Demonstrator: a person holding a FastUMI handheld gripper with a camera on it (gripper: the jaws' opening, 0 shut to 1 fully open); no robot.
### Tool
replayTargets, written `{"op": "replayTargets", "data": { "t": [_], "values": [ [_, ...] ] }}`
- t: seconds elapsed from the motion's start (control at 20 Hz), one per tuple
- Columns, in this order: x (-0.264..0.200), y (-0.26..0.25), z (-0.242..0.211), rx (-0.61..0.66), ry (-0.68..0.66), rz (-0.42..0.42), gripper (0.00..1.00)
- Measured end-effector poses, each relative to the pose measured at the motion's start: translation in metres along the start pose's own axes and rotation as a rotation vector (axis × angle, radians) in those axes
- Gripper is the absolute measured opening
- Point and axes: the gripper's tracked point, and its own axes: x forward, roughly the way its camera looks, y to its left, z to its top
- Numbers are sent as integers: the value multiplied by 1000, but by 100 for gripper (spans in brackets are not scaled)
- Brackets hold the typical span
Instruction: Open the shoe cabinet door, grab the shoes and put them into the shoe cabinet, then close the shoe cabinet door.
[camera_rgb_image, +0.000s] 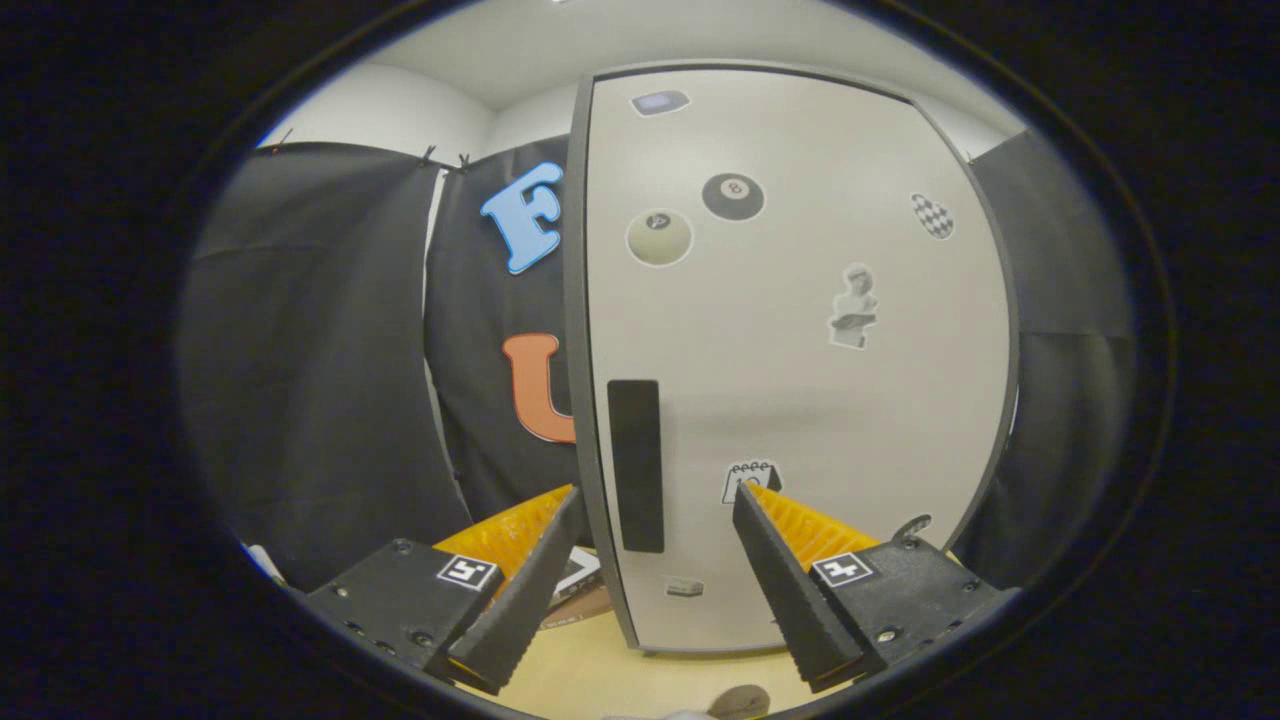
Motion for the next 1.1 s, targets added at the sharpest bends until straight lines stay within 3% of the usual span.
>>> {"op": "replayTargets", "data": {
  "t": [0.1, 0.4, 0.5, 0.6, 0.7, 1.1],
  "values": [
    [22, 3, 0, -9, 13, -4, 98],
    [48, 15, -8, 8, 60, 6, 79],
    [53, 8, -8, 4, 47, -48, 73],
    [52, 6, -6, 9, 46, -87, 48],
    [52, 5, -8, 9, 45, -99, 42],
    [24, 5, -20, -8, 72, -12, 33]
  ]
}}
